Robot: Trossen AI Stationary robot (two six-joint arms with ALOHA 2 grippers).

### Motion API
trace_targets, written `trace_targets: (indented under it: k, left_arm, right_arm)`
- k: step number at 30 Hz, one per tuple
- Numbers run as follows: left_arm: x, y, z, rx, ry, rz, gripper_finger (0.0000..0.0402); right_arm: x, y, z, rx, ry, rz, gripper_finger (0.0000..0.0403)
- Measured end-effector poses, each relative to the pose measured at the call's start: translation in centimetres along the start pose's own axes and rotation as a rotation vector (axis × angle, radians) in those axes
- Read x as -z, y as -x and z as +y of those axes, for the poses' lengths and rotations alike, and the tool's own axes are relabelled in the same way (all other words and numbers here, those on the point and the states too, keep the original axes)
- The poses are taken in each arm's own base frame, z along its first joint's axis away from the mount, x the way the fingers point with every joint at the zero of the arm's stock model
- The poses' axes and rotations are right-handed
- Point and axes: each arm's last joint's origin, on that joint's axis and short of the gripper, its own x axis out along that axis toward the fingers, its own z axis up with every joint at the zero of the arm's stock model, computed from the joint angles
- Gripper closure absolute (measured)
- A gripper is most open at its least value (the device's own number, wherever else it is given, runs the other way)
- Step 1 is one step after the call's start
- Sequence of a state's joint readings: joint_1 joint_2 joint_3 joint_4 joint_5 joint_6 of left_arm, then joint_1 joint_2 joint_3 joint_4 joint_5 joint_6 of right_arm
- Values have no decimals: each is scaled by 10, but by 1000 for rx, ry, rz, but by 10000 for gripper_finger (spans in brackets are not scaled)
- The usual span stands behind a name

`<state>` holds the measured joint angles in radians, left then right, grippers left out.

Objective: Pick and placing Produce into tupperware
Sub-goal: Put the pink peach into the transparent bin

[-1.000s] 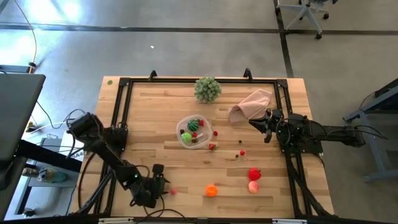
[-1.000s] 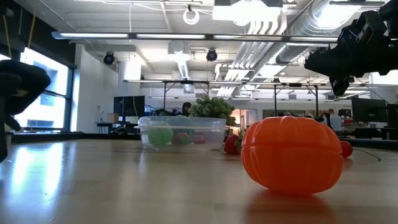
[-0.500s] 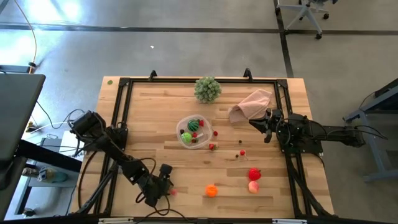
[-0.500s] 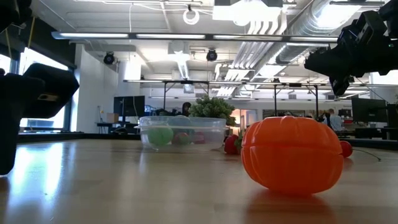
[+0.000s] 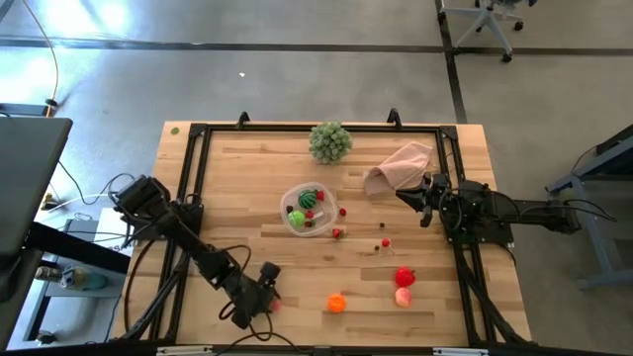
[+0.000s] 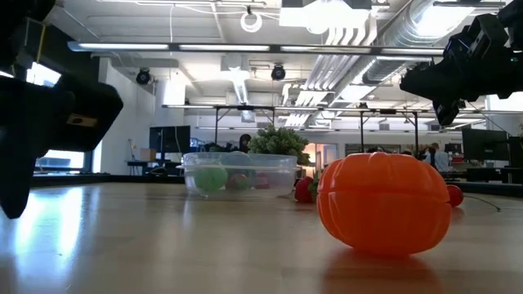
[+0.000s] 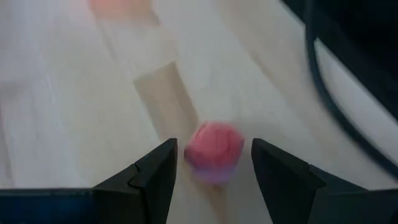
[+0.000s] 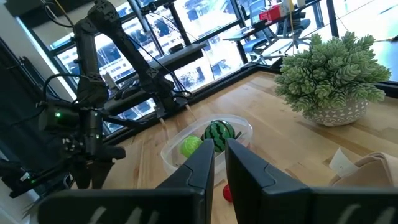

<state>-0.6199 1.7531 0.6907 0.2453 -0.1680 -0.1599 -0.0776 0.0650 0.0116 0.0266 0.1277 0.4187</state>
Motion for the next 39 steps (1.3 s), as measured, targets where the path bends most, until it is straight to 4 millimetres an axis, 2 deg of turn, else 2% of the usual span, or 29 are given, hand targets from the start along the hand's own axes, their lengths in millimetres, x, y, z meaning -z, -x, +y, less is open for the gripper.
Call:
trace_targets:
  k: [4,9,18,23,34,39]
  left_arm:
    - [-4,0,1,23,-38,-35,204]
    - [2,0,2,16,-48,20,204]
    - [6,-15,0,16,-69,2,204]
    - [8,-16,0,13,-71,9,205]
    - [10,-16,0,25,-62,26,276]
    - [10,-17,0,23,-46,28,288]
  right_arm:
    - [0,0,0,1,0,0,373]
    - [0,0,0,0,0,0,373]
    - [0,0,0,1,0,0,373]
    - [0,0,0,0,0,0,373]
    - [0,0,0,0,0,0,373]
    - [0,0,0,0,0,0,373]
